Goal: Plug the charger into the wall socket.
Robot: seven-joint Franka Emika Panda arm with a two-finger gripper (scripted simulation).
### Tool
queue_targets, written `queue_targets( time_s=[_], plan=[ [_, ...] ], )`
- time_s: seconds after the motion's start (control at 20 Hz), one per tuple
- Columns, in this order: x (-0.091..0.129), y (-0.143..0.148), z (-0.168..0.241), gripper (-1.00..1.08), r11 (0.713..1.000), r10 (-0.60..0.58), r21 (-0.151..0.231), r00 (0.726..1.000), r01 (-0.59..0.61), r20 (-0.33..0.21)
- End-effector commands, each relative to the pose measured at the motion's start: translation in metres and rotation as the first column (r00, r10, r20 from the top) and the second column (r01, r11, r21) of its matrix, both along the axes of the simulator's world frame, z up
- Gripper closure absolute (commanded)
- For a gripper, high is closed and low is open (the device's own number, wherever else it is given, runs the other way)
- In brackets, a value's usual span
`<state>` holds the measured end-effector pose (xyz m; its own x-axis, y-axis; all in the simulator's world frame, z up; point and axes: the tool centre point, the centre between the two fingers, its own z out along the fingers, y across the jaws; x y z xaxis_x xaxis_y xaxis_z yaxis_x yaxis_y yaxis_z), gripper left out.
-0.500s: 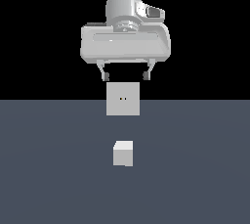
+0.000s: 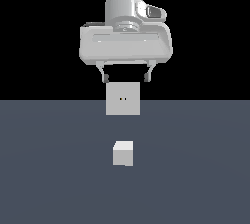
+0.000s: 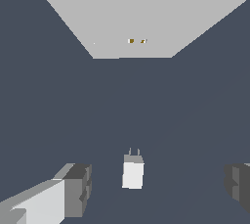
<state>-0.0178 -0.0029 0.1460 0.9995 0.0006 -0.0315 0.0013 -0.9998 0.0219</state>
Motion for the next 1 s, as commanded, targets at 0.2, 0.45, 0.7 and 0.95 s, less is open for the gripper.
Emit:
queue_targets(
  time_s=[0.2, 0.45, 0.7, 0.95],
  plan=[
    [-0.013, 0.0, -0.011, -0.92, 1.0, -0.012, 0.002, 0.999, 0.012, 0.033],
    [-0.028, 0.001, -0.025, -0.92, 1.0, -0.027, 0.005, 0.997, 0.027, 0.073],
    [-0.044, 0.001, -0.041, -0.92, 0.999, -0.044, 0.01, 0.992, 0.043, 0.119],
    [-0.059, 0.002, -0.058, -0.92, 0.998, -0.06, 0.015, 0.985, 0.058, 0.162]
  ],
)
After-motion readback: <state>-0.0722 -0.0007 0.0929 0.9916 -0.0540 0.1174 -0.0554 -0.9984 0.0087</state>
